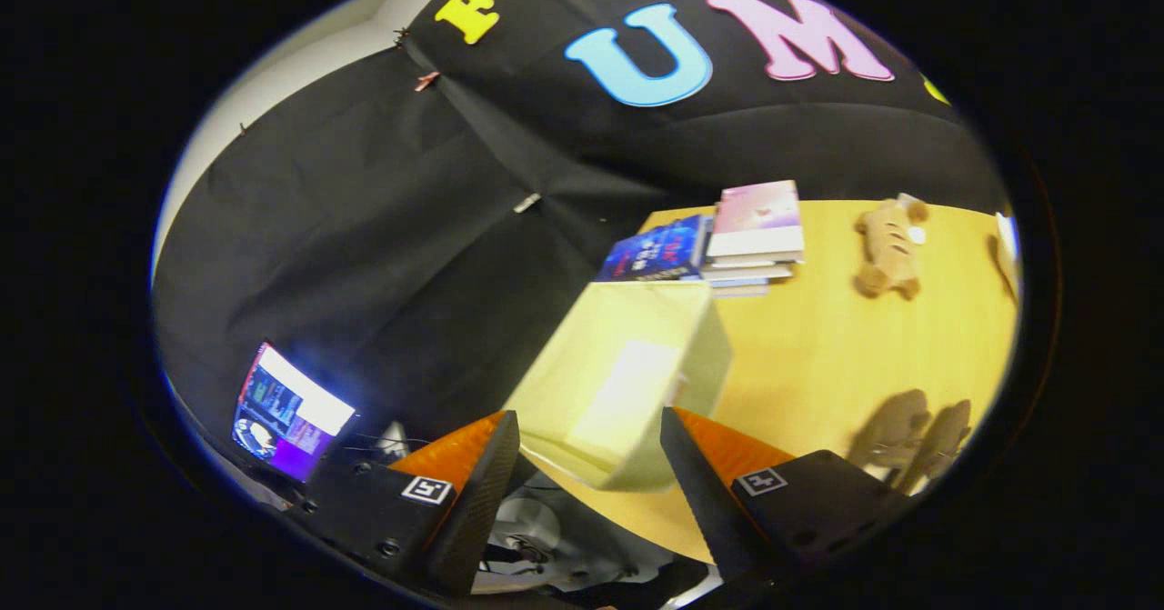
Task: Open the storage box then place both shoes into the box .Put the left shoe in first, then the right shoe, with the right side of both shoes facing outward in a uniform manner.
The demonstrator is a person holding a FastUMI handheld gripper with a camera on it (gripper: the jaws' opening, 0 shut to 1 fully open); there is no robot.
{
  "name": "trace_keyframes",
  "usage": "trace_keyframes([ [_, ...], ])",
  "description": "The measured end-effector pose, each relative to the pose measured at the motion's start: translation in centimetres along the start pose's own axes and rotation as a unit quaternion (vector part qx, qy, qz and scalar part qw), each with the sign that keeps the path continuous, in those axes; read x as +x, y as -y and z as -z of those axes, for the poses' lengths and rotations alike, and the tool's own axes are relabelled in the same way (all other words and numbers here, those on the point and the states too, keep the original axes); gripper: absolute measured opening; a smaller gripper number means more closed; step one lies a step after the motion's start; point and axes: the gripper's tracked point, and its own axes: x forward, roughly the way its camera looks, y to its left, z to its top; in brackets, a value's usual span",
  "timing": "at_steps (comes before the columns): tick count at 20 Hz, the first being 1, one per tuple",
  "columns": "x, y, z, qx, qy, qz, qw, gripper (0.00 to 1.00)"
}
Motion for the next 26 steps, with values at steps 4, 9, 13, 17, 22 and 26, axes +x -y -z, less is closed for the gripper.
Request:
trace_keyframes([
  [4,-3.5,7.3,3.3,0.009,-0.014,0.095,0.995,0.97],
  [9,-6.3,16.1,9.0,0.007,-0.052,0.202,0.978,0.97],
  [13,-6.3,20.1,12.5,0.011,-0.081,0.242,0.967,0.94],
  [17,-4.7,23.9,13.6,0.022,-0.083,0.284,0.955,0.87],
  [22,-3.6,28.3,13.6,0.020,-0.080,0.342,0.936,0.80],
  [26,-2.5,30.2,13.8,0.045,-0.085,0.363,0.927,0.55],
])
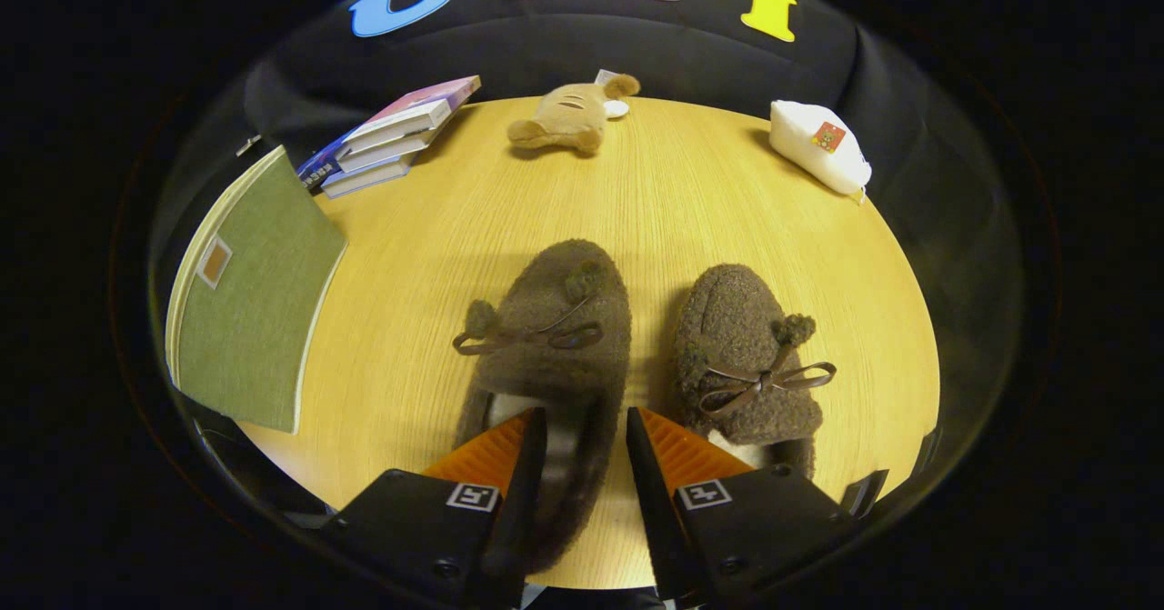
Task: Open the storage box then place both shoes into the box .Put the left shoe in first, then the right shoe, with the right side of both shoes facing outward in a uniform manner.
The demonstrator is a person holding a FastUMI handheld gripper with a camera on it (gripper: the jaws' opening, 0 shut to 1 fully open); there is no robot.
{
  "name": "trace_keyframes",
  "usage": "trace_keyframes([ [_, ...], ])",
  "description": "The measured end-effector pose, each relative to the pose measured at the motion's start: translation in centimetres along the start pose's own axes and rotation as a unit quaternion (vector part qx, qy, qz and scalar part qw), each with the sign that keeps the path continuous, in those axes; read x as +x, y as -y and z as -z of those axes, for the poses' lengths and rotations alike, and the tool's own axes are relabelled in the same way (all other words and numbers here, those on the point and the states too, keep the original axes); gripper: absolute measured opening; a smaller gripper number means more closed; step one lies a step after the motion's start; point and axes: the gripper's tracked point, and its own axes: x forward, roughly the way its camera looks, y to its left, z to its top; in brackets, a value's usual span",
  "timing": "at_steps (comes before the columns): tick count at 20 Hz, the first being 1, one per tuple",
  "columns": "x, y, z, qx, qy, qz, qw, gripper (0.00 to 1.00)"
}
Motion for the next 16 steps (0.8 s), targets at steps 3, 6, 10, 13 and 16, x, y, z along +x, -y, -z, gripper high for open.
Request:
trace_keyframes([
  [3,0.5,0.8,-0.3,0.020,-0.004,0.019,1.000,0.34],
  [6,0.1,0.6,-0.4,0.038,-0.011,0.011,0.999,0.05],
  [10,-1.3,0.0,-1.4,0.060,0.001,-0.003,0.998,0.05],
  [13,-2.7,-0.8,-2.3,0.045,0.011,-0.011,0.999,0.05],
  [16,-4.3,-2.0,-3.5,0.051,0.019,-0.027,0.998,0.05],
])
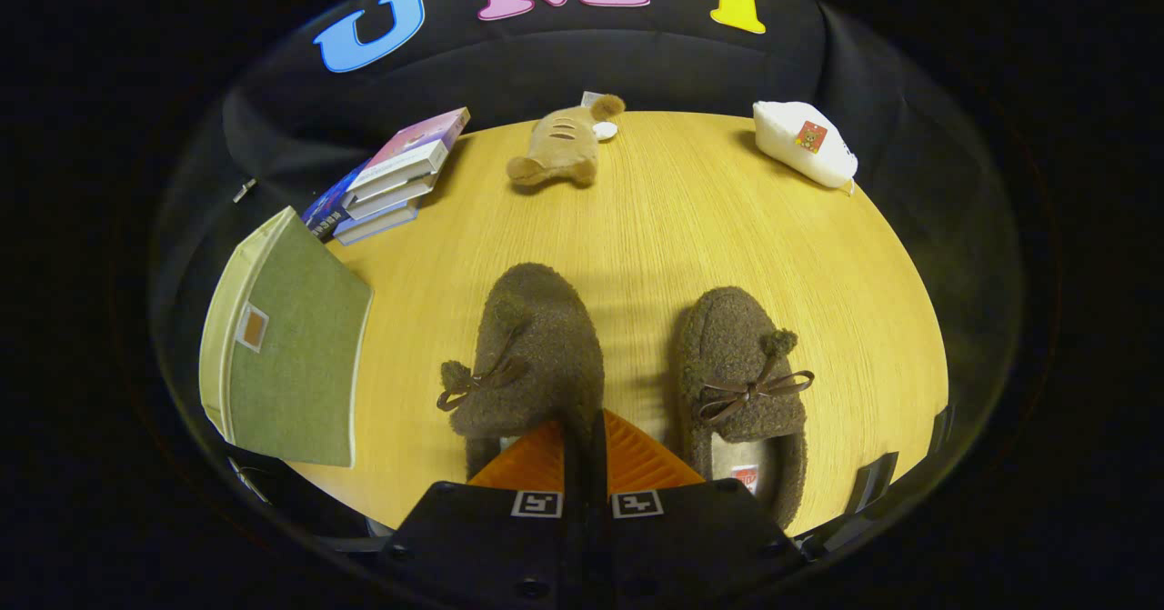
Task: Open the storage box then place both shoes into the box .Put the left shoe in first, then the right shoe, with the right side of both shoes facing outward in a uniform manner.
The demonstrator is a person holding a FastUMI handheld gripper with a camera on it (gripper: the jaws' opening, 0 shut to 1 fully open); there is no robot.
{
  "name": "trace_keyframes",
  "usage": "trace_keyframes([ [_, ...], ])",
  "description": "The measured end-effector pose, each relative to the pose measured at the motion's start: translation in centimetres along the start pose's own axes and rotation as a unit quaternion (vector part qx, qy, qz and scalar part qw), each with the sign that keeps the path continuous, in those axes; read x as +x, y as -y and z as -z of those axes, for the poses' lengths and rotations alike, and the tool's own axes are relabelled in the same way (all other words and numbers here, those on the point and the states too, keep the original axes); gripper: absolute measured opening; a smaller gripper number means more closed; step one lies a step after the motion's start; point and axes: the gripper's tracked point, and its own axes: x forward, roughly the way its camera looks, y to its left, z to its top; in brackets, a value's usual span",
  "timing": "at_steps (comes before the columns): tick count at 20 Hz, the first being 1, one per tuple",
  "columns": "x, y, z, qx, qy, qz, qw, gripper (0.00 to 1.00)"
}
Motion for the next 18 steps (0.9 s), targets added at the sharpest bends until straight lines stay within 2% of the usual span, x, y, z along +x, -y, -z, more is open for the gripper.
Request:
trace_keyframes([
  [9,-6.3,-7.2,-4.8,0.000,0.023,-0.054,0.998,0.05],
  [18,-11.7,-20.5,-8.9,-0.002,0.036,-0.156,0.987,0.05],
])
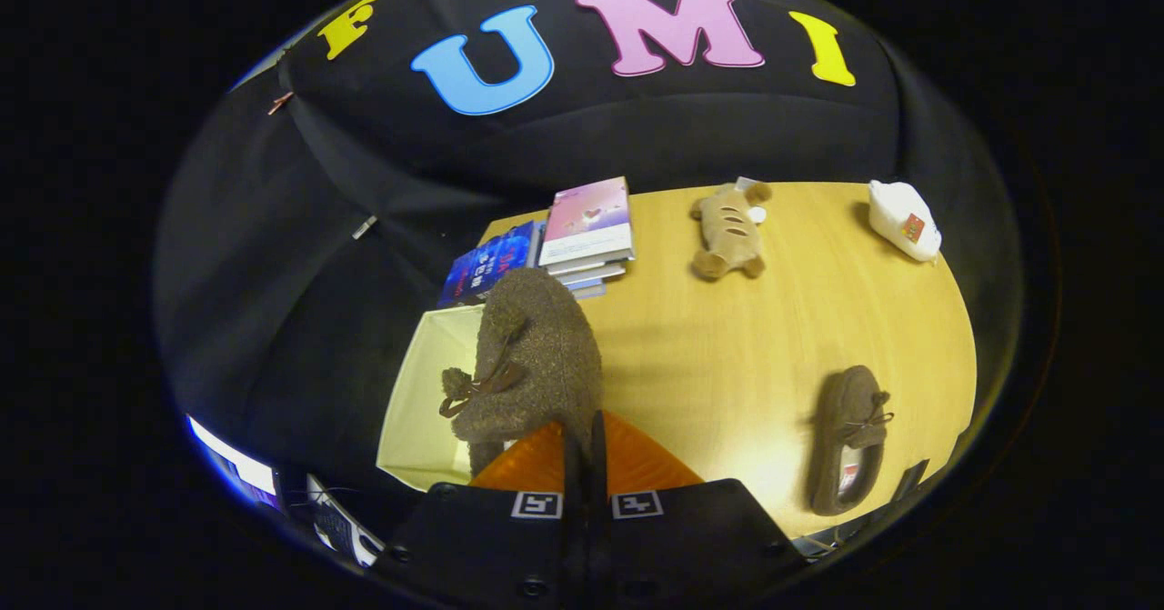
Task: Open the storage box then place both shoes into the box .Put the left shoe in first, then the right shoe, with the right side of both shoes facing outward in a uniform manner.
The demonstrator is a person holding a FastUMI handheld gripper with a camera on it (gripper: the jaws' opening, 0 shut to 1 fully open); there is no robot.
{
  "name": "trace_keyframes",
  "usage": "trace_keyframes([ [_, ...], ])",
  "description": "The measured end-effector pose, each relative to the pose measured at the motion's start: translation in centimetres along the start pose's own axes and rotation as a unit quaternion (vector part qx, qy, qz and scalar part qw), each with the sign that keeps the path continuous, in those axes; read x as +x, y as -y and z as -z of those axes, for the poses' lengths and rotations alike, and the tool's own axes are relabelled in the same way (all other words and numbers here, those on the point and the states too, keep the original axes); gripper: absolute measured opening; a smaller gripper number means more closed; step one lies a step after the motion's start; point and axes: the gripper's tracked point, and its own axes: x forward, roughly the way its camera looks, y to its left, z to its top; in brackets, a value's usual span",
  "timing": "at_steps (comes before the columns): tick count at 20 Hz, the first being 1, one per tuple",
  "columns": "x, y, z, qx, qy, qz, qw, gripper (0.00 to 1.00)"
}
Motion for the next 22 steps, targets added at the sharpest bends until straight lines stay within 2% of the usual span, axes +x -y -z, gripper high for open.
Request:
trace_keyframes([
  [6,3.2,-8.2,0.7,0.041,-0.034,-0.039,0.998,0.05],
  [12,8.3,-12.3,4.2,0.065,-0.083,-0.024,0.994,0.05],
  [22,15.0,-13.0,6.1,0.103,-0.105,0.026,0.989,0.05],
])
